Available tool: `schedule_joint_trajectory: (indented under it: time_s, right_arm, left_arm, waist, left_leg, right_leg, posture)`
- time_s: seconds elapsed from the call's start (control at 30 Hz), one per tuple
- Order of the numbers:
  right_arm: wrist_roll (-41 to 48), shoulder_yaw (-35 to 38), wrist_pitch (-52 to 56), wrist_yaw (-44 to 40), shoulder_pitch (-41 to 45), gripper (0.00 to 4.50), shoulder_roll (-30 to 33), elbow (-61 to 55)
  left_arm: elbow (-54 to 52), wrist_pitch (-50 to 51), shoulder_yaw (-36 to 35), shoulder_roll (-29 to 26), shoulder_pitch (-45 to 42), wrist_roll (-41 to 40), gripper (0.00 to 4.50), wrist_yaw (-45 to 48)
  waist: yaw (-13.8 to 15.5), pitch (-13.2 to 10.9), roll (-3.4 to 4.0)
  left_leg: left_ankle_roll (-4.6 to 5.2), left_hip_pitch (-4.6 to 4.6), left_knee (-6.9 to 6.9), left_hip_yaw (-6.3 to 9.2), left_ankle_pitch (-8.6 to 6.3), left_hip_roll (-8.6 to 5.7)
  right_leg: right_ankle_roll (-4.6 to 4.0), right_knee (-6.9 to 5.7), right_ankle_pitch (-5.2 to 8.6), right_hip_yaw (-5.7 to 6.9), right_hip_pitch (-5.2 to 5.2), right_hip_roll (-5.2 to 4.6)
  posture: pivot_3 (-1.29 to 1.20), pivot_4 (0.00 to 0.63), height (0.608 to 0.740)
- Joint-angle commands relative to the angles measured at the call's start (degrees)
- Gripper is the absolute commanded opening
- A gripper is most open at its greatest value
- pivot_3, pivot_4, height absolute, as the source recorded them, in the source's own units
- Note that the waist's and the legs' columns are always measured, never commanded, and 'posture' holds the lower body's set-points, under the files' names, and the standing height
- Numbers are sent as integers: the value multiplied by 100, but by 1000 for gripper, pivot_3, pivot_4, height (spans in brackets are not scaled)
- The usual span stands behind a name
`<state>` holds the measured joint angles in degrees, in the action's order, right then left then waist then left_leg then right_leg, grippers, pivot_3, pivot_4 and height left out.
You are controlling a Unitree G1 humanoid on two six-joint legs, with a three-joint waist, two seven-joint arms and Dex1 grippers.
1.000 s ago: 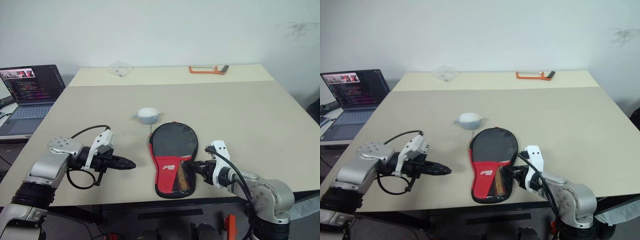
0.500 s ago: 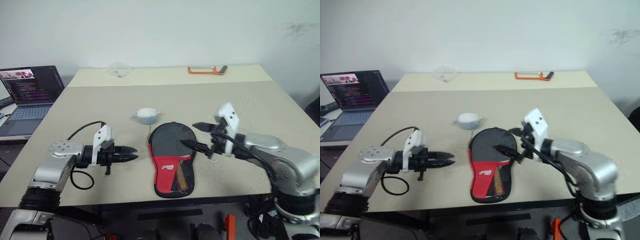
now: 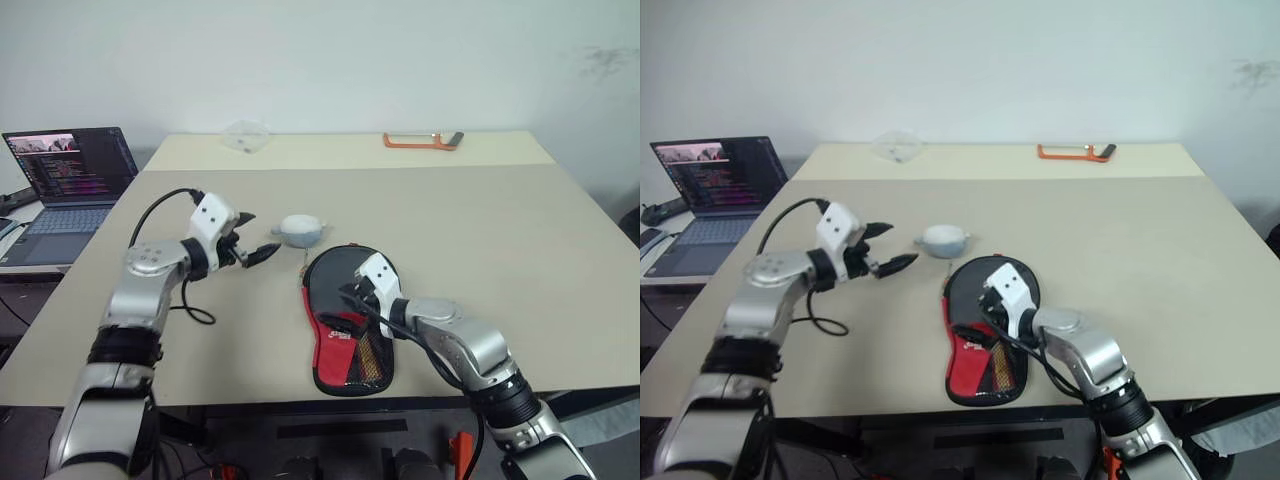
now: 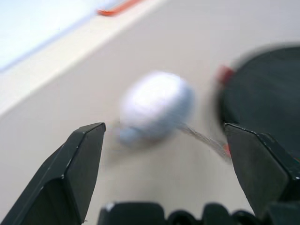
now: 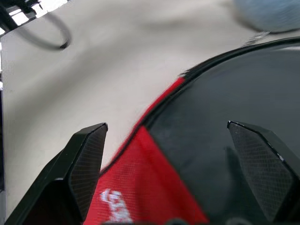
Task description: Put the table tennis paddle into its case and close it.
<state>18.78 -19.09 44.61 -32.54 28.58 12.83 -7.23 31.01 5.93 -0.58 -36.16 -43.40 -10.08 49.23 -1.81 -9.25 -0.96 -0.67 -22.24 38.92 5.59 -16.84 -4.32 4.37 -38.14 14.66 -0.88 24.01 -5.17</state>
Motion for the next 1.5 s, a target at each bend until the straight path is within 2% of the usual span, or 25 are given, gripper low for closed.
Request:
schedule_joint_trajectory:
  time_s: [0.03, 0.23, 0.43, 0.67, 0.9, 1.03, 1.27, 1.37, 1.5]
  right_arm:
    - [-124, -11, -172, 38, 58, 4500, -78, -108]
    - [-283, -37, -192, 71, 32, 4500, -159, -122]
    - [-399, 51, -159, 226, -61, 4500, -230, -155]
    - [-439, 56, -120, 315, -122, 4500, -237, -260]
    - [-446, 66, -107, 360, -163, 4500, -181, -358]
    - [-461, 54, -109, 386, -200, 4500, -128, -413]
    - [-497, 72, -154, 387, -159, 4500, 0, -571]
    - [-594, 90, -257, 434, -40, 4500, 16, -531]
    - [-770, 3, -443, 488, 156, 4500, -160, -6]
  left_arm:
    - [959, -309, 18, 264, -723, 156, 4459, -37]
    - [2957, -668, 302, 643, -1749, 709, 4459, 31]
    - [4081, -651, 370, 842, -2201, 1125, 4459, -431]
    - [4447, -577, 354, 1201, -2294, 1426, 4459, -954]
    - [4476, -586, 259, 1299, -2254, 1514, 4459, -1078]
    - [4478, -570, 115, 1245, -2201, 1454, 3612, -1228]
    - [4443, -548, -214, 1173, -2071, 1329, 1021, -1253]
    - [4422, -547, -315, 1165, -2019, 1322, 71, -1207]
    - [4390, -548, -441, 1162, -1968, 1284, 27, -1184]
  waist:
    - [-1, 1, -1]
    - [-55, 1, -2]
    - [-129, 1, -3]
    - [-124, 1, -4]
    - [-126, 1, -4]
    - [-125, 1, -4]
    - [-126, 1, -4]
    - [-126, 1, -4]
    - [-132, 2, -5]
  left_leg:
    - [0, -1, 0, 0, 0, 0]
    - [-1, -10, 0, -4, 0, -2]
    - [-1, -25, 0, -2, 1, -1]
    - [-1, -27, 3, 1, 1, -3]
    - [-1, -27, 3, 1, 1, -2]
    - [-1, -27, 3, 1, 1, -2]
    - [-1, -26, 3, 1, 1, -2]
    - [-1, -27, 3, 1, 1, -2]
    - [-2, -25, 4, 0, 1, -2]
  right_leg:
    - [0, 1, 0, 1, 0, 0]
    - [0, 1, 0, 1, 6, 1]
    - [0, 1, 0, 3, 19, 2]
    - [1, -1, 0, 4, 18, 1]
    - [1, -3, 0, 4, 19, 1]
    - [1, -2, 0, 3, 19, 1]
    - [1, -3, 0, 3, 20, 1]
    - [1, -3, 0, 4, 19, 1]
    - [1, -7, 0, 3, 19, 1]
  posture:
    - [0, 150, 740]
    - [0, 150, 740]
    - [0, 150, 740]
    - [0, 150, 740]
    - [0, 150, 740]
    - [0, 150, 740]
    - [0, 150, 740]
    - [0, 150, 740]
    - [0, 150, 740]
